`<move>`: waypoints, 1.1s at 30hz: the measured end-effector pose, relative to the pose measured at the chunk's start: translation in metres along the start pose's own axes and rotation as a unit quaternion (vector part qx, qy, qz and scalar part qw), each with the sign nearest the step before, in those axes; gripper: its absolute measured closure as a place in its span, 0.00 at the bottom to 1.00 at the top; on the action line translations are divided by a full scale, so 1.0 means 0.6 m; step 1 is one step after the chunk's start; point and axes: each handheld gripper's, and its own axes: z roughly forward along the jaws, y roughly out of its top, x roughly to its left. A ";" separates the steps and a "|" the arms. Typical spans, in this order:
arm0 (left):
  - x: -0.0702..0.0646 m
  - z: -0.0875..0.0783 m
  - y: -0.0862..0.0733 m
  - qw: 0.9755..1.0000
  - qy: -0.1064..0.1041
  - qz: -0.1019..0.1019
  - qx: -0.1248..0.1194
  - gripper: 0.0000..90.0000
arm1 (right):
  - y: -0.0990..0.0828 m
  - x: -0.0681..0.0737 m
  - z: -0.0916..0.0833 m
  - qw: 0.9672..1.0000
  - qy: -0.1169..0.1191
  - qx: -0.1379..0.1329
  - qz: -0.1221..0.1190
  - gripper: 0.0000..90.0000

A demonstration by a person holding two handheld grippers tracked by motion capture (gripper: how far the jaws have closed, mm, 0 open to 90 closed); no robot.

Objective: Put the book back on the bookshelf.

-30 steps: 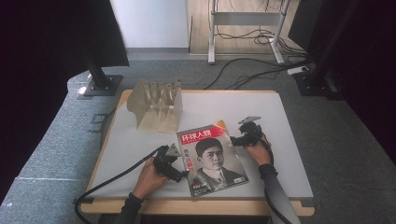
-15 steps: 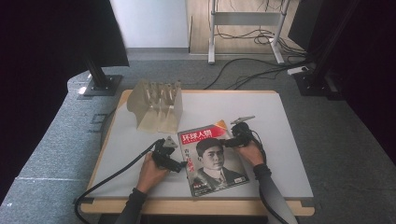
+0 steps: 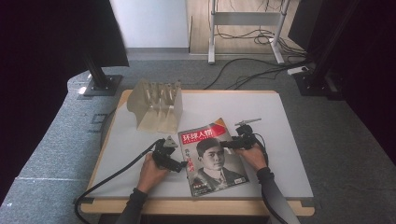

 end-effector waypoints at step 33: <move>0.003 -0.006 0.023 1.000 -0.022 -0.007 0.006 0.00 | 0.075 0.140 -0.069 0.977 -0.044 -0.044 -0.202 0.95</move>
